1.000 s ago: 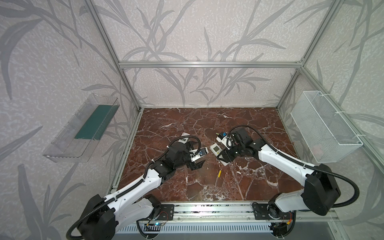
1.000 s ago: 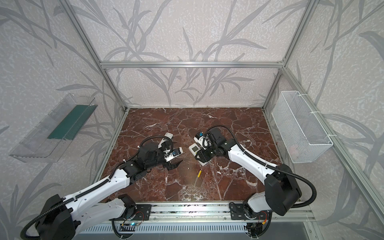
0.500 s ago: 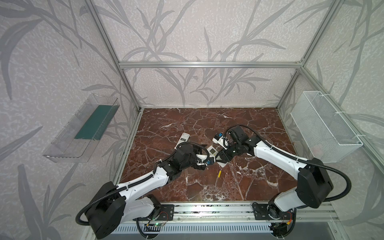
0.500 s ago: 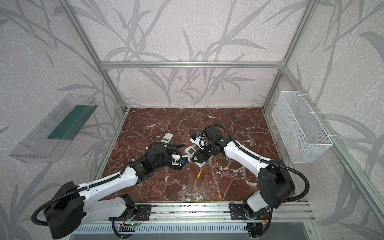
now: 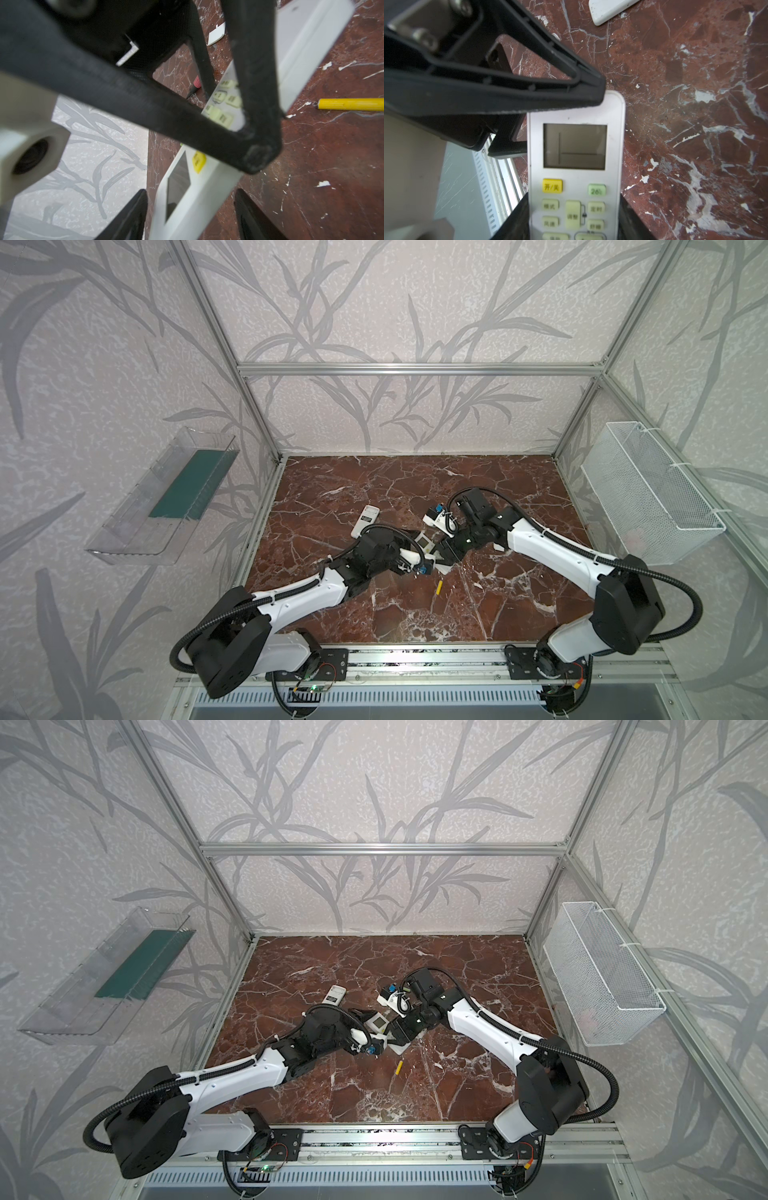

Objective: Unload the batteries from the remote control

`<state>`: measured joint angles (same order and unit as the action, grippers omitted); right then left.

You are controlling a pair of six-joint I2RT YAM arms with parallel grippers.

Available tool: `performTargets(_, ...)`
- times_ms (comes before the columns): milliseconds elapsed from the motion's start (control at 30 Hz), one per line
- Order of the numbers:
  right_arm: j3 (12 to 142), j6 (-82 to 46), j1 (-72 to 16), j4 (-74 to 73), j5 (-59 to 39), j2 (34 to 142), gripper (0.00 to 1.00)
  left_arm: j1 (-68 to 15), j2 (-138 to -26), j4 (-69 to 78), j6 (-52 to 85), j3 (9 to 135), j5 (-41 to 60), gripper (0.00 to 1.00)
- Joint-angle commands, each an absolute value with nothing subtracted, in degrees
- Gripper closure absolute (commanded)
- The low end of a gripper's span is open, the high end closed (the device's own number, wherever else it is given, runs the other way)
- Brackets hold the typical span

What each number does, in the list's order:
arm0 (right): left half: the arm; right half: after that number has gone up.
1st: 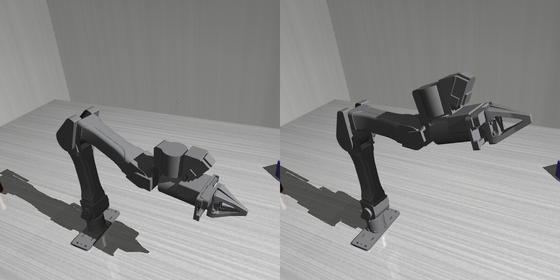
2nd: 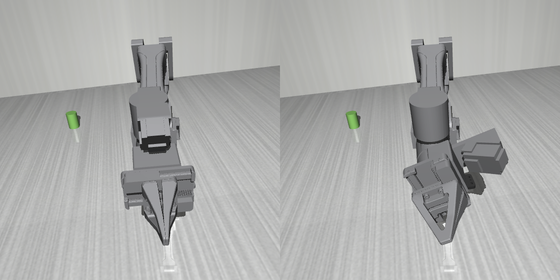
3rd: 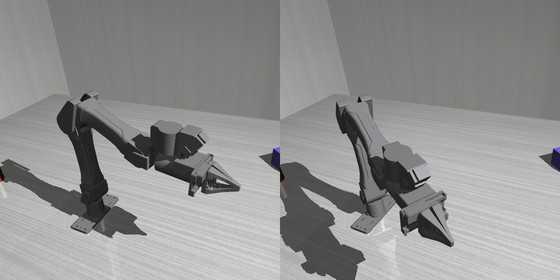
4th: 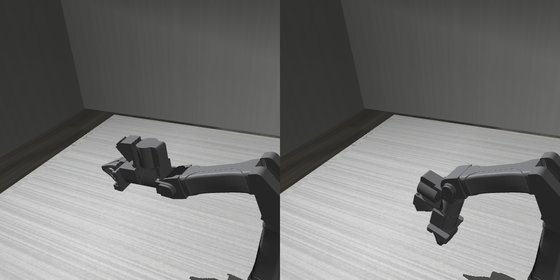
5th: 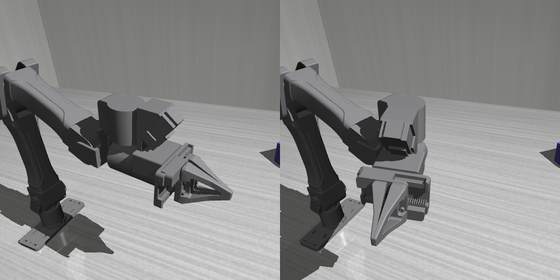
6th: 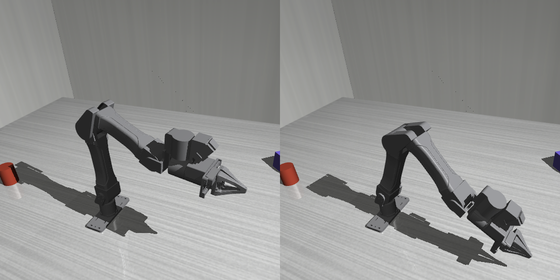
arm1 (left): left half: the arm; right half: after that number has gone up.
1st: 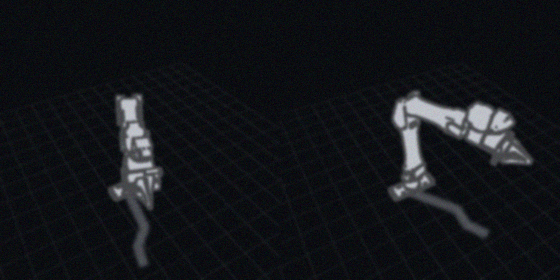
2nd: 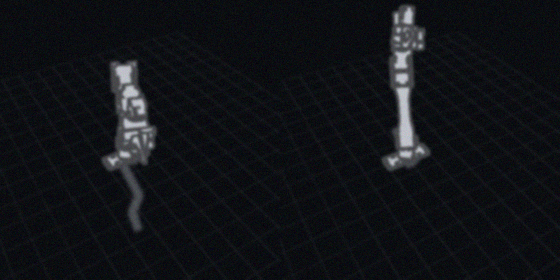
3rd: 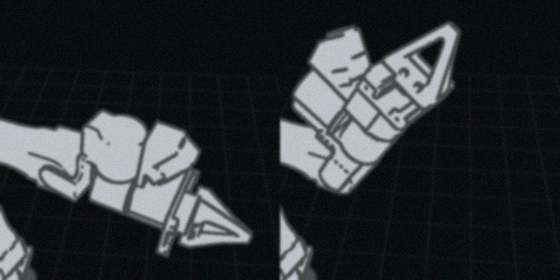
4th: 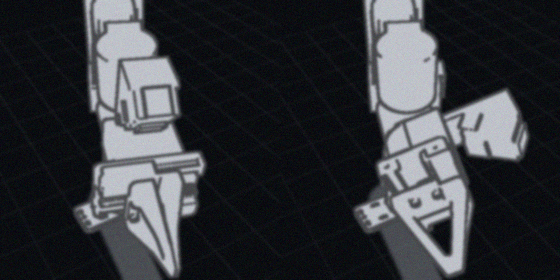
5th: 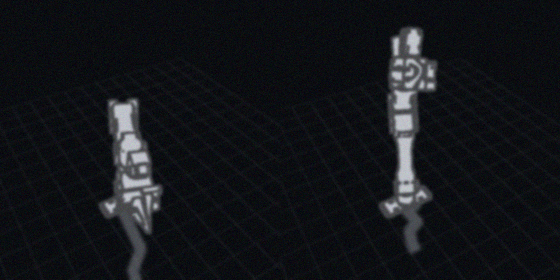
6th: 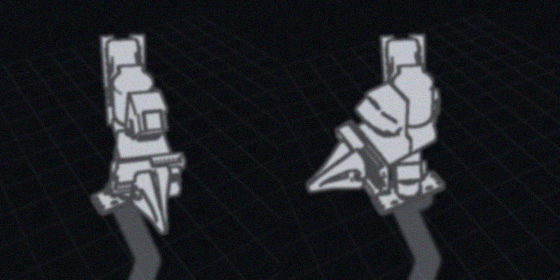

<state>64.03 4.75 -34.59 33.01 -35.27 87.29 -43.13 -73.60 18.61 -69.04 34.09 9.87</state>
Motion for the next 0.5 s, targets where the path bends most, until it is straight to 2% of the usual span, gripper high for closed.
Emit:
performTargets(0,66.35,6.08,-34.54,35.31,-37.27,87.47,0.74,-43.57,-74.47,20.74,-72.52,36.51,9.53,0.39)
performTargets(167,67.28,6.74,-34.55,36.48,-37.09,87.71,0.74,-43.73,-75.06,19.08,-73.48,37.69,9.85,0.6)
performTargets(333,68.54,7.57,-34.54,37.8,-37.09,88.31,0.75,-43.9,-75.15,17.48,-74.52,38.22,10.11,0.66)
performTargets(467,69.41,8.15,-34.59,38.87,-36.65,88.85,0.75,-43.86,-75.04,16.23,-74.93,38.58,9.85,0.79)
